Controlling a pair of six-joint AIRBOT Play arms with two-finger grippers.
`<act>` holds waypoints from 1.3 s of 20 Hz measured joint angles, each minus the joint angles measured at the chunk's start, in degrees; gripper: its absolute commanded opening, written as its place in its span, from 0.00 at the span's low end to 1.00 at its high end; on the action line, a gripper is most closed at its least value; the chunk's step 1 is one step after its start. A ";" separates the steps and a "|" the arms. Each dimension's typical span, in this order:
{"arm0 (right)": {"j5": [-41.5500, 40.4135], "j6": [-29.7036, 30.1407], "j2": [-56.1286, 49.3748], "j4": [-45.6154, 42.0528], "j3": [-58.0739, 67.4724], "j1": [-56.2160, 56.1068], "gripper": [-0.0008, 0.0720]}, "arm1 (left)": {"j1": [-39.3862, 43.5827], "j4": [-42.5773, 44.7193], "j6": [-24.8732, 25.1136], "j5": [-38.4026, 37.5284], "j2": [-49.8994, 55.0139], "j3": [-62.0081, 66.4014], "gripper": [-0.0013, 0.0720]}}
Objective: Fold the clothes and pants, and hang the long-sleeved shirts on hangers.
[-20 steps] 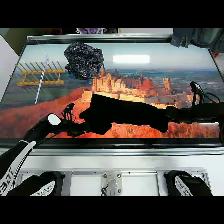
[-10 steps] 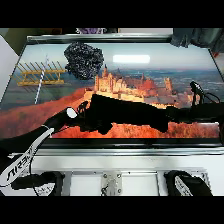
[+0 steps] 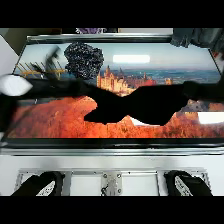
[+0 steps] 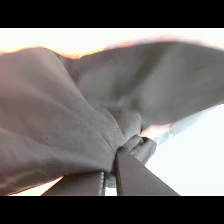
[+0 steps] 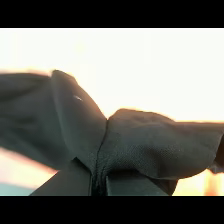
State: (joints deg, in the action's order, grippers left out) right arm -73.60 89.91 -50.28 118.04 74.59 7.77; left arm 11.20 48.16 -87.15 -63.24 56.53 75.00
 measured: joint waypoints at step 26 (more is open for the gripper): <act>14.67 -14.12 -14.88 0.48 -14.95 0.00 0.41 | -4.35 14.27 -5.42 3.48 31.80 39.21 0.09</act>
State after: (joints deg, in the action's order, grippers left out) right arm -58.94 75.79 -65.17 118.52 59.64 7.77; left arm 6.85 62.43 -92.58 -59.77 88.33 114.21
